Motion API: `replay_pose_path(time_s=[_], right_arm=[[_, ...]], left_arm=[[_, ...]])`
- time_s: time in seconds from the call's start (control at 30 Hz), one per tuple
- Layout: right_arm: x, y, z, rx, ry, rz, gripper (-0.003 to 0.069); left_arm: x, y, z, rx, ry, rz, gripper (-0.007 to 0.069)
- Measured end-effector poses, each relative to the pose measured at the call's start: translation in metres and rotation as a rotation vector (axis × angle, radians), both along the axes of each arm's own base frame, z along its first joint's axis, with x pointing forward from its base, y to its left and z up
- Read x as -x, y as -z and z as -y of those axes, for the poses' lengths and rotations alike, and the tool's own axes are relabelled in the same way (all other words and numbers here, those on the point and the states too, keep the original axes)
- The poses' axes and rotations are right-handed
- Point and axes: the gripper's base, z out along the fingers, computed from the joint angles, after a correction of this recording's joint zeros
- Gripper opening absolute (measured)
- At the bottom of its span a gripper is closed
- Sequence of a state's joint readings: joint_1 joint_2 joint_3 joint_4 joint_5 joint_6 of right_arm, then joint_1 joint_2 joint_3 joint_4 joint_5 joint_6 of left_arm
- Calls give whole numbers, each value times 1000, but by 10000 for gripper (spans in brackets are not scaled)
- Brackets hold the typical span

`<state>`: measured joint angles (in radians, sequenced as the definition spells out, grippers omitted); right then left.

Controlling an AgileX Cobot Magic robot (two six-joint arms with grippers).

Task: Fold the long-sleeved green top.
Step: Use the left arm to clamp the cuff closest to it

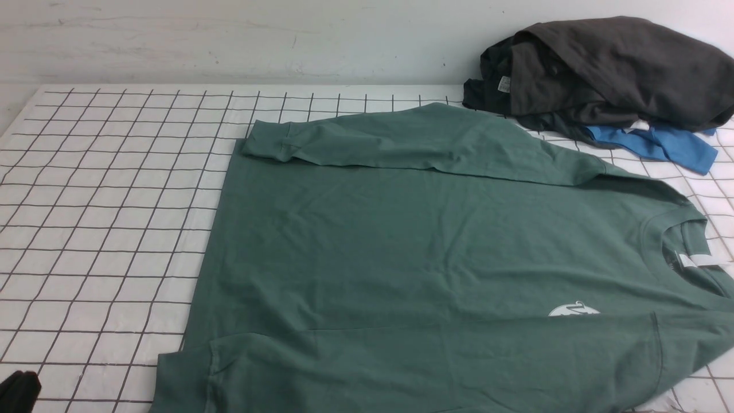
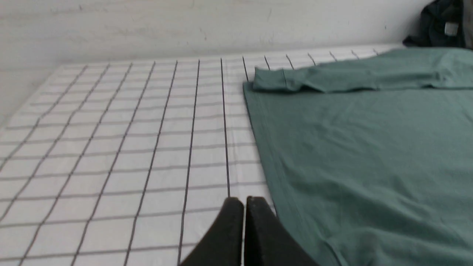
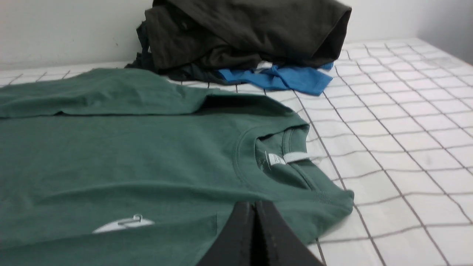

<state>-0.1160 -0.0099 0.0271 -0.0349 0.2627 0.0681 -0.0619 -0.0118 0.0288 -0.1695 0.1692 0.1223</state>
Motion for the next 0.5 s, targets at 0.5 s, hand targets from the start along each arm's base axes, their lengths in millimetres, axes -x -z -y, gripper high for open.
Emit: replay_pose_path(time_s=[0.5], right_arm=[[17,-70,-8,-58,-113,737,-14]], left_arm=[[10,-78,-10,243,-70,566,-7]])
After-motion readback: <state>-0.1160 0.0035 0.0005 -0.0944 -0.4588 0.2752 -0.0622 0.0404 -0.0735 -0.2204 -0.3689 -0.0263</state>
